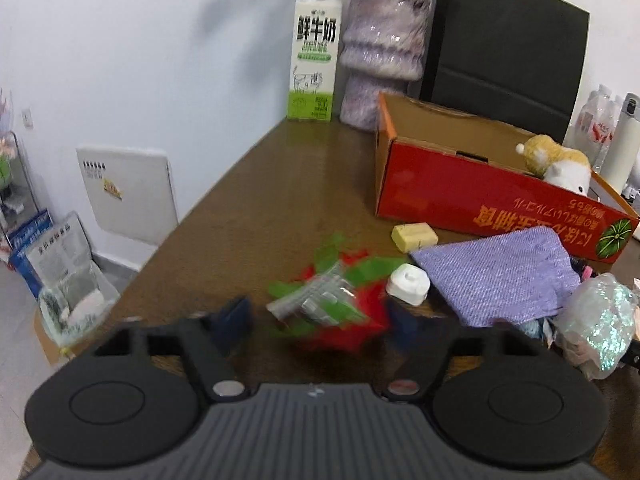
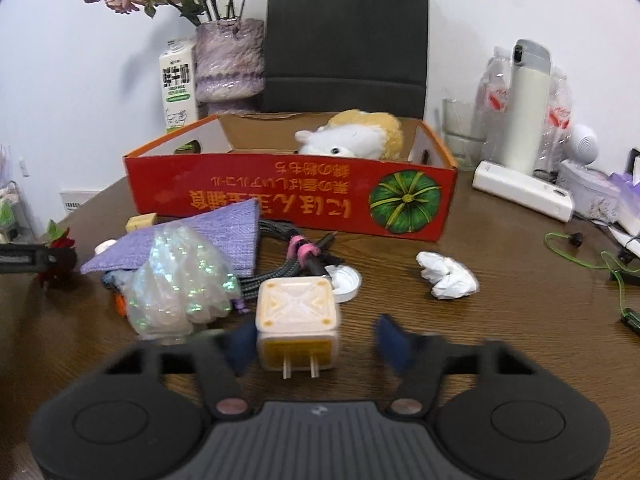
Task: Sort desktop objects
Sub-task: 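Grasp the red rose with the left gripper while the right grasps the white plug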
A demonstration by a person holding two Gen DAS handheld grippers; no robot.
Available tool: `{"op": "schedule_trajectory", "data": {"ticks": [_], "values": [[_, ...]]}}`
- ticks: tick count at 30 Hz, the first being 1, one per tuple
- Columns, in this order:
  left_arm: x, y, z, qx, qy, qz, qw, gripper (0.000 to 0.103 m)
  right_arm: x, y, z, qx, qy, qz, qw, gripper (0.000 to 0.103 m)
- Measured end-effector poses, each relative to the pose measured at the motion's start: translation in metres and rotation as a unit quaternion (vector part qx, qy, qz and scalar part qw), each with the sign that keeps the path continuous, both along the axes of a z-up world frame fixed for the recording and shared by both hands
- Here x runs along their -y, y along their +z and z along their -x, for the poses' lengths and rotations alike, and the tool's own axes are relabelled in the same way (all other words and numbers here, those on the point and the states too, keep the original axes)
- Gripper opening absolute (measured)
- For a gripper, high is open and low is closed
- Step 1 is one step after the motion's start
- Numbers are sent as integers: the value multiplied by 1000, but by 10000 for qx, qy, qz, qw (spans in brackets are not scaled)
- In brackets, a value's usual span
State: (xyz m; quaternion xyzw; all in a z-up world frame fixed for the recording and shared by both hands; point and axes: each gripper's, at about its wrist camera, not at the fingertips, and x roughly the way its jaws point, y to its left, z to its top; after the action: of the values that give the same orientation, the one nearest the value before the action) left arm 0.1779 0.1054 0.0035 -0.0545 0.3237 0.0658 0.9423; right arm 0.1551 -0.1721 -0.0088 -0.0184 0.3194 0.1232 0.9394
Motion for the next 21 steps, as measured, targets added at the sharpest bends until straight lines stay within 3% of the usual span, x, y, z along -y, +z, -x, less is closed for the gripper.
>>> {"op": "schedule_trajectory", "data": {"ticks": [1, 4, 10, 21], "values": [[1, 0, 1, 1, -49, -26, 10000, 53, 0, 0, 1, 22, 22, 19, 10000, 38], [2, 2, 6, 84, -151, 94, 9998, 51, 5, 2, 5, 70, 98, -182, 9998, 38], [1, 12, 19, 479, -176, 185, 9985, 50, 10, 8, 17, 408, 17, -165, 9990, 38], [4, 13, 25, 642, -342, 293, 9969, 50, 21, 19, 28, 708, -30, -434, 9965, 38]]}}
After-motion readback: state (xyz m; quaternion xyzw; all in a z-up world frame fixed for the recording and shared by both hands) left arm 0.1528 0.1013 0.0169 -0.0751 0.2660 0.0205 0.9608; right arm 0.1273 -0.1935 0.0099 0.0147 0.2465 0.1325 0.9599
